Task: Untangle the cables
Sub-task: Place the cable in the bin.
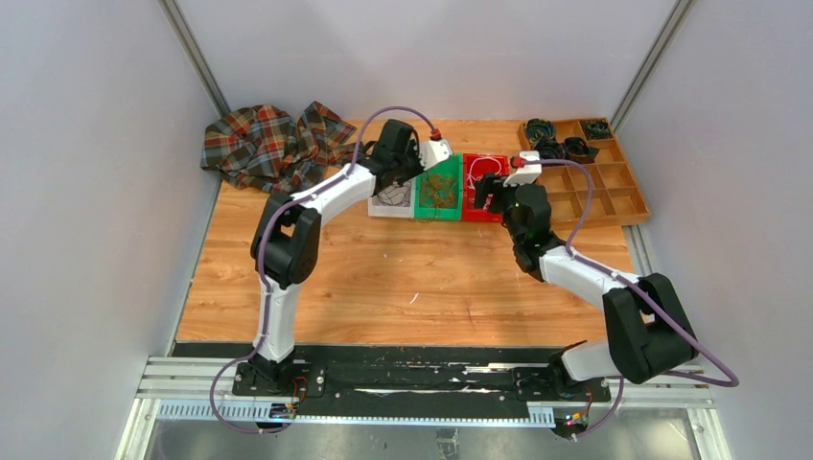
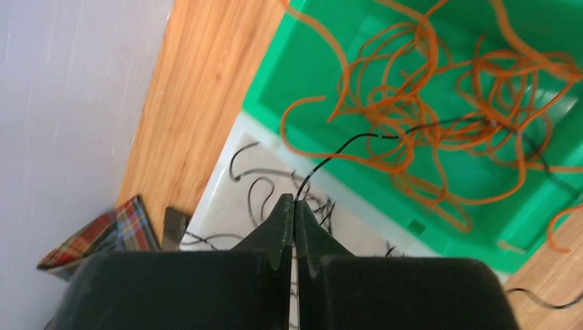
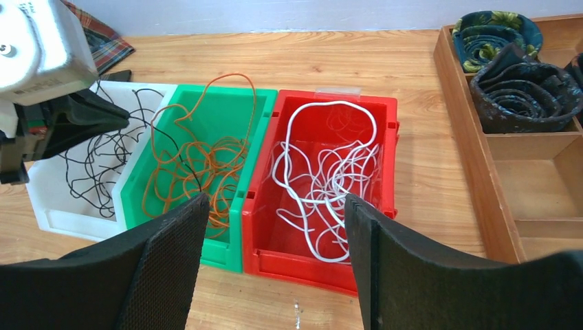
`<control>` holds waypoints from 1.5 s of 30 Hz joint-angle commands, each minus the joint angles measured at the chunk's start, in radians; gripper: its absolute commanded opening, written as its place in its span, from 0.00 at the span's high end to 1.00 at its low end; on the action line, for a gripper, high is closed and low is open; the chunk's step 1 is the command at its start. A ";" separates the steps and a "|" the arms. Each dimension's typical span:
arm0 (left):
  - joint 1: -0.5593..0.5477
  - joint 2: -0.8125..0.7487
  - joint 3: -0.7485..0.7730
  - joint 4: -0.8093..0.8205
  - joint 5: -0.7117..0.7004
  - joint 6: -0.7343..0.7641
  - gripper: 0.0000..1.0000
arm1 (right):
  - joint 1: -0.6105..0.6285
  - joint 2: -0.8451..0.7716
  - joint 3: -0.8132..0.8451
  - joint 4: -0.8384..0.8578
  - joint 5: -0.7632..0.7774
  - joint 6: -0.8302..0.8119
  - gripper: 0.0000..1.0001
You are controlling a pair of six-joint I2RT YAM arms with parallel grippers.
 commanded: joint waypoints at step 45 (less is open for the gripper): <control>0.199 -0.170 0.054 -0.354 0.339 0.012 0.02 | -0.054 -0.088 0.001 -0.068 -0.066 0.016 0.31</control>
